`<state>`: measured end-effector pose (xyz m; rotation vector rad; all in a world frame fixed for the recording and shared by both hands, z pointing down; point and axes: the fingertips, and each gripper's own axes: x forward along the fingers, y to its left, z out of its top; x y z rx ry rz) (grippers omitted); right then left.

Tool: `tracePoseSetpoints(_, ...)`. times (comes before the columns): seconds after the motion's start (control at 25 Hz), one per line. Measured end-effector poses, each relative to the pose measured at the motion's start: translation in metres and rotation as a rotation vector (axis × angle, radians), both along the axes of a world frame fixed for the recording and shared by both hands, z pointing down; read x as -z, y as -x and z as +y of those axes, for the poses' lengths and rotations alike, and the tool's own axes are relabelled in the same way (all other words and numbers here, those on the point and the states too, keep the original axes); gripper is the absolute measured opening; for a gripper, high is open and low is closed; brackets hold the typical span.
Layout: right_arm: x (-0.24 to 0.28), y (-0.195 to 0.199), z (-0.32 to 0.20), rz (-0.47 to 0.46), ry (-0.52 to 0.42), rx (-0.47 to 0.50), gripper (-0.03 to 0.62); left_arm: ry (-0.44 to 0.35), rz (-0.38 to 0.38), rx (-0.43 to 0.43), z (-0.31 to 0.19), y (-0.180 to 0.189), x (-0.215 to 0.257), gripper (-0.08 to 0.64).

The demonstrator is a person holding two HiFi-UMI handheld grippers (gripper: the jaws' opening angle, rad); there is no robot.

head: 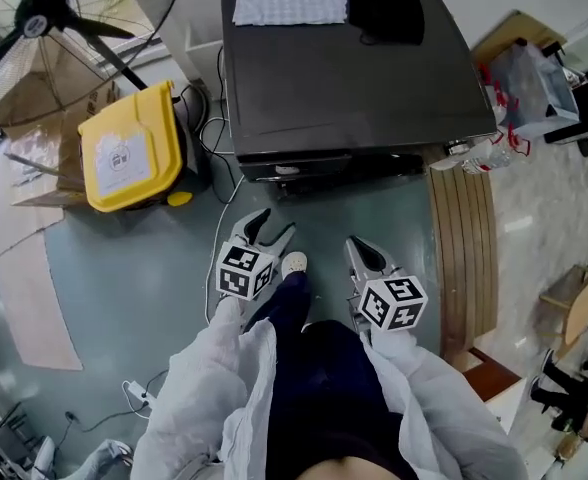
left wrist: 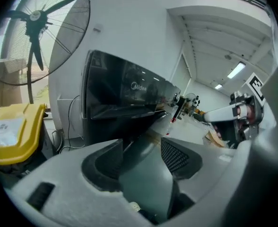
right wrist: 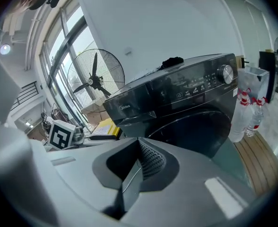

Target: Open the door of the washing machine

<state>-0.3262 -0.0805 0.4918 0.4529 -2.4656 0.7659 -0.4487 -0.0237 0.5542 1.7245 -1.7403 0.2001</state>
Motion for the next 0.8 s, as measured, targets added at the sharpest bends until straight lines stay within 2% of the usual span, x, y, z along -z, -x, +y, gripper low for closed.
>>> tracePoseSetpoints(0.16, -0.013, 0.008, -0.019, 0.02, 0.023, -0.029, 0.013, 0.07, -0.026, -0.091, -0.028, 0.002, -0.04, 0.227)
tracePoseSetpoints(0.4, -0.033, 0.005, -0.024, 0.054, 0.06, -0.043, 0.012, 0.231, -0.103, -0.155, -0.046, 0.011, -0.108, 0.229)
tracePoseSetpoints(0.52, -0.039, 0.006, -0.024, 0.069, 0.084, -0.049, 0.012, 0.246, -0.135, -0.177, -0.057, 0.018, -0.13, 0.229)
tracePoseSetpoints(0.68, -0.044, 0.006, -0.032, 0.069, 0.113, -0.075, 0.013, 0.307, -0.126, -0.222, -0.063, 0.016, -0.15, 0.218)
tracePoseSetpoints(0.8, -0.048, 0.004, -0.035, 0.066, 0.139, -0.093, 0.013, 0.304, -0.133, -0.203, -0.07, 0.017, -0.155, 0.182)
